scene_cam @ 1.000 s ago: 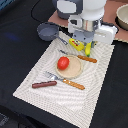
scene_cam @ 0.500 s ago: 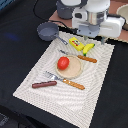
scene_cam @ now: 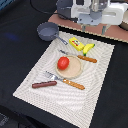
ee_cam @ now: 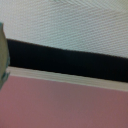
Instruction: Interact with the objects in diverse but meaningful ways.
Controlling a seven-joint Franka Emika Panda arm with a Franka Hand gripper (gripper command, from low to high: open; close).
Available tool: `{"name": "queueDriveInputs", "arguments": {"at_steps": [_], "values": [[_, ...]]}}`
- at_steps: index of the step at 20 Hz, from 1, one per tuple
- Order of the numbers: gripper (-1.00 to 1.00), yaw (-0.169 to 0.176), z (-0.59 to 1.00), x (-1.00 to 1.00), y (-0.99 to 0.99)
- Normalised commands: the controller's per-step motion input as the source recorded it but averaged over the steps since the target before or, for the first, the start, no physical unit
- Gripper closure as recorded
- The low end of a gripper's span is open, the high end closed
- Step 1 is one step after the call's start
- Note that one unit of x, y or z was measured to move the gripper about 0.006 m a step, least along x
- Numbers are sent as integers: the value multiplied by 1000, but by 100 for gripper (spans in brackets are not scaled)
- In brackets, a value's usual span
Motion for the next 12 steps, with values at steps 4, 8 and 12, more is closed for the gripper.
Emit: {"name": "queueDriveInputs", "arguments": {"at_steps": [4,8,12], "values": [[-100,279,-109,-506,4],[-100,142,-46,-386,0],[-100,67,-103,-199,-64]]}}
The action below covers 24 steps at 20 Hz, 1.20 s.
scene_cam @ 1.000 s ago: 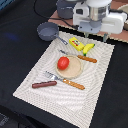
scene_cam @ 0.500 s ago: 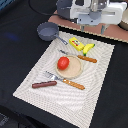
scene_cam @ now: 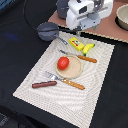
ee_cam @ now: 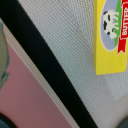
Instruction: Interact with the objects in diverse but meaningful ways.
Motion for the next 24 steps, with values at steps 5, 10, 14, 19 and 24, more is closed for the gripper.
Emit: {"name": "queueDriveInputs", "arguments": {"at_steps": [5,10,14,19,24], "values": [[-100,58,-197,-241,-147],[-100,55,-245,-258,-161],[-100,56,-250,-271,-138],[-100,60,-270,-285,-109],[-100,71,-287,-279,-57]]}}
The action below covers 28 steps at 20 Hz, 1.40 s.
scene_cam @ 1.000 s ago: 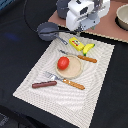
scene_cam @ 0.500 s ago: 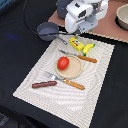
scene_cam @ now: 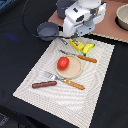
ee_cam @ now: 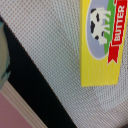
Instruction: Interact with the objects in diverse but meaningful ways.
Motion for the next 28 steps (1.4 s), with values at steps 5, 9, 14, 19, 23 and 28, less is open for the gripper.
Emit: {"name": "queueDriveInputs", "arguments": {"at_steps": [5,9,14,19,23,28], "values": [[-100,69,-299,-293,-47],[-100,67,-311,-293,-57],[-100,66,-292,-281,-64],[100,66,-236,-269,-72],[100,68,-144,-235,-79],[100,72,-131,-191,-61]]}}
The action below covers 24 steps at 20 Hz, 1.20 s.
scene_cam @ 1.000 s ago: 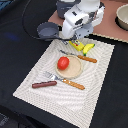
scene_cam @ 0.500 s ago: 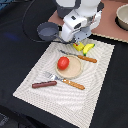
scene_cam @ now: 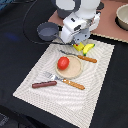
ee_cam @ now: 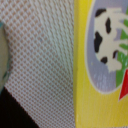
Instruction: Interact with the objects in diverse but meaningful ways.
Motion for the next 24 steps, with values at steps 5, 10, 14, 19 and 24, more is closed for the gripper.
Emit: {"name": "queueDriveInputs", "arguments": {"at_steps": [5,10,14,19,24], "values": [[100,72,-156,-159,-51],[100,69,33,-110,-19],[100,21,562,-426,0],[100,0,947,-577,0],[100,4,902,-488,-10]]}}
